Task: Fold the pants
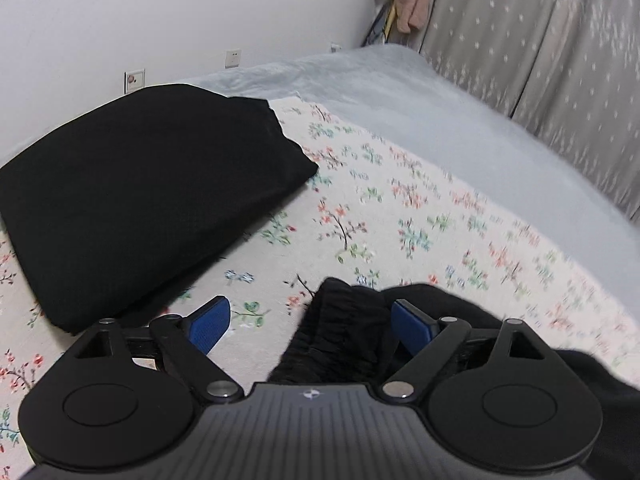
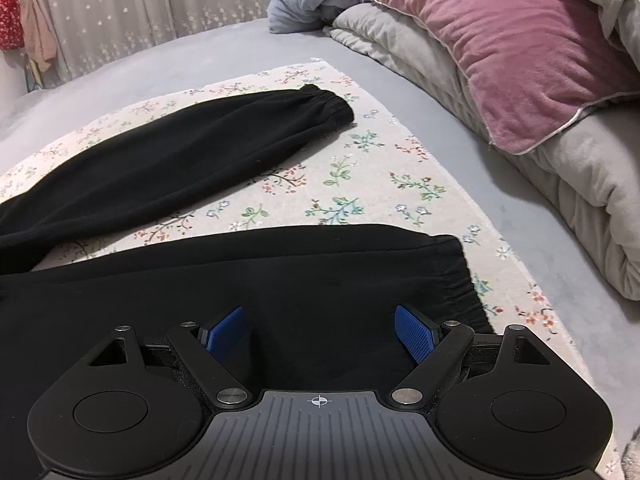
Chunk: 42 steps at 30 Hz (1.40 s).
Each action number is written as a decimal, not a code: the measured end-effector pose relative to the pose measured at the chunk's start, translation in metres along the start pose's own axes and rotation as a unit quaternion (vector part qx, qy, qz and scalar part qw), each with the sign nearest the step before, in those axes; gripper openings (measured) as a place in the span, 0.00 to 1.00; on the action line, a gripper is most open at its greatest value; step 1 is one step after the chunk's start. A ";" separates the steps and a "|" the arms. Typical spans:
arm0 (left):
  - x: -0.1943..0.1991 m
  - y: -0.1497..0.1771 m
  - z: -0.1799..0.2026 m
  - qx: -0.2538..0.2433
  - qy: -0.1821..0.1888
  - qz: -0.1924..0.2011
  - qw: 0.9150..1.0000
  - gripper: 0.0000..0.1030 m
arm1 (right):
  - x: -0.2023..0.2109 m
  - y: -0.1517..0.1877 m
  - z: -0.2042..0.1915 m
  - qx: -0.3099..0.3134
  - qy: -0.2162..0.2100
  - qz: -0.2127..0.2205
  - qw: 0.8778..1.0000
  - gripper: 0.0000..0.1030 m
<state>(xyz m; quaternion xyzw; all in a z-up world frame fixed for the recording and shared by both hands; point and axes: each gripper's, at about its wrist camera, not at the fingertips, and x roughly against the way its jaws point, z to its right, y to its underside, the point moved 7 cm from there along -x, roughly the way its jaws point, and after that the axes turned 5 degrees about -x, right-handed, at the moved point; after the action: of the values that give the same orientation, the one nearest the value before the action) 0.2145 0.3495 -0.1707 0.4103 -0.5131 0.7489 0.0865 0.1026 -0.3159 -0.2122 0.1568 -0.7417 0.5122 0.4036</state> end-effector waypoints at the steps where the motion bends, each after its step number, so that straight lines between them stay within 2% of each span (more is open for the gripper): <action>1: 0.005 -0.001 -0.003 0.006 0.010 0.002 1.000 0.91 | 0.000 -0.002 -0.001 -0.002 -0.003 0.001 1.000 0.82; 3: 0.014 -0.003 -0.009 0.011 0.028 0.004 1.000 0.92 | 0.001 -0.009 -0.001 -0.011 -0.017 0.011 1.000 0.82; 9: 0.031 0.001 -0.024 0.015 0.041 0.009 0.999 0.97 | -0.024 -0.049 0.006 -0.089 -0.061 0.015 0.994 0.82; 14: 0.023 0.010 -0.018 -0.004 0.049 0.000 0.999 0.97 | -0.055 -0.079 0.025 -0.172 -0.071 0.018 0.982 0.82; 17: 0.015 0.020 0.003 -0.036 0.063 -0.016 0.997 0.97 | -0.073 -0.089 0.040 -0.204 -0.050 0.027 0.977 0.82; 21: 0.003 0.033 0.022 -0.061 0.058 -0.028 0.996 0.97 | -0.096 -0.103 0.052 -0.227 -0.056 0.032 0.972 0.81; 26: -0.016 0.053 0.032 -0.090 0.021 -0.052 0.994 0.97 | -0.120 -0.131 0.053 -0.285 -0.100 0.043 0.952 0.81; 27: -0.017 0.055 0.031 -0.094 0.014 -0.052 0.994 0.97 | -0.127 -0.133 0.051 -0.290 -0.097 0.041 0.951 0.75; 29: -0.021 0.060 0.030 -0.093 0.002 -0.060 0.994 0.97 | -0.138 -0.139 0.041 -0.263 -0.078 0.046 0.960 0.51; 30: -0.023 0.063 0.027 -0.090 -0.005 -0.066 0.994 0.97 | -0.143 -0.142 0.034 -0.236 -0.072 0.043 0.968 0.23; 31: -0.026 0.065 0.025 -0.086 -0.009 -0.072 0.994 0.95 | -0.148 -0.144 0.026 -0.212 -0.070 0.034 0.974 0.10; 33: -0.028 0.067 0.021 -0.090 -0.016 -0.068 0.993 0.94 | -0.143 -0.149 0.022 -0.190 -0.055 0.037 0.980 0.06; 38: -0.030 0.071 0.014 -0.091 -0.026 -0.067 0.993 0.89 | -0.081 -0.162 0.033 -0.174 -0.066 0.128 0.974 0.04; 40: -0.029 0.071 0.012 -0.086 -0.029 -0.066 0.994 0.89 | -0.071 -0.160 0.040 -0.180 -0.066 0.136 0.972 0.04; 42: -0.028 0.071 0.012 -0.087 -0.030 -0.067 0.994 0.89 | -0.076 -0.153 0.046 -0.189 -0.064 0.125 0.972 0.04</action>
<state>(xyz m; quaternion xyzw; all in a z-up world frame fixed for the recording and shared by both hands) 0.2006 0.3151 -0.2384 0.4573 -0.5497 0.6814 0.1561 0.2285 -0.4358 -0.1803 0.0162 -0.8631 0.3980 0.3106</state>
